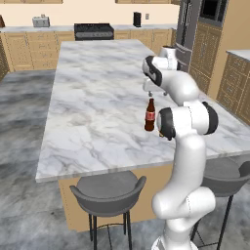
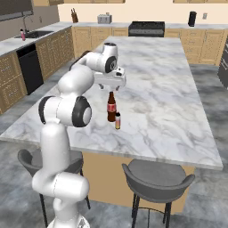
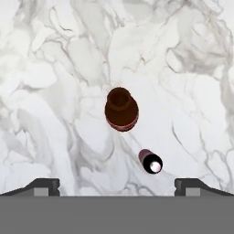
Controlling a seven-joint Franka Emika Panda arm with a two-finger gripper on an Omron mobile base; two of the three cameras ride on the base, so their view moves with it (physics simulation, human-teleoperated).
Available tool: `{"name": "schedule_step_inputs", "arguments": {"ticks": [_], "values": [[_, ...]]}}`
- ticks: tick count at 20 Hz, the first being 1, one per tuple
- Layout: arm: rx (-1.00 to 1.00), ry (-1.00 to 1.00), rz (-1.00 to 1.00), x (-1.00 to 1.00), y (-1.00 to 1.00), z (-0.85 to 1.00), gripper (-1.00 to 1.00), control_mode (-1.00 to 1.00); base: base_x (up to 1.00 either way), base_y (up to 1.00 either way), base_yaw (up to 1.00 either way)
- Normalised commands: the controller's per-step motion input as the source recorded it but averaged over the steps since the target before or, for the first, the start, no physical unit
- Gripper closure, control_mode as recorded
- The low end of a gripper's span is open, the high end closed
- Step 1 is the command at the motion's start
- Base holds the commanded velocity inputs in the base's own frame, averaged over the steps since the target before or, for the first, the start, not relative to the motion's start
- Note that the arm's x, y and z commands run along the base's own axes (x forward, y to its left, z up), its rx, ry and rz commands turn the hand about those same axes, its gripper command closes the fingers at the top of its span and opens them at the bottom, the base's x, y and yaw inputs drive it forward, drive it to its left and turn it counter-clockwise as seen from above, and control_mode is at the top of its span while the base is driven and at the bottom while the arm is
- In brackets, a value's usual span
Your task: Place the large bottle from the dining counter next to the other large bottle outside the sink, and place the small bottle from the dining counter next to the other small bottle inside the sink.
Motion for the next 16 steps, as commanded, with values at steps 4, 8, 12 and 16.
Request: {"name": "schedule_step_inputs", "arguments": {"ticks": [4, 8, 12, 16], "values": [[0.00, 0.08, 0.00, 0.45, 0.00, -0.11, -1.00, -1.00, 0.00, 0.00, 0.00], [0.00, 0.06, 0.00, 0.44, 0.00, -0.20, -1.00, -1.00, 0.00, 0.00, 0.00], [0.00, 0.06, 0.00, 0.31, 0.00, -0.17, -1.00, -1.00, 0.00, 0.00, 0.00], [0.00, 0.04, 0.00, 0.09, 0.00, -0.21, -1.00, -1.00, 0.00, 0.00, 0.00]]}}
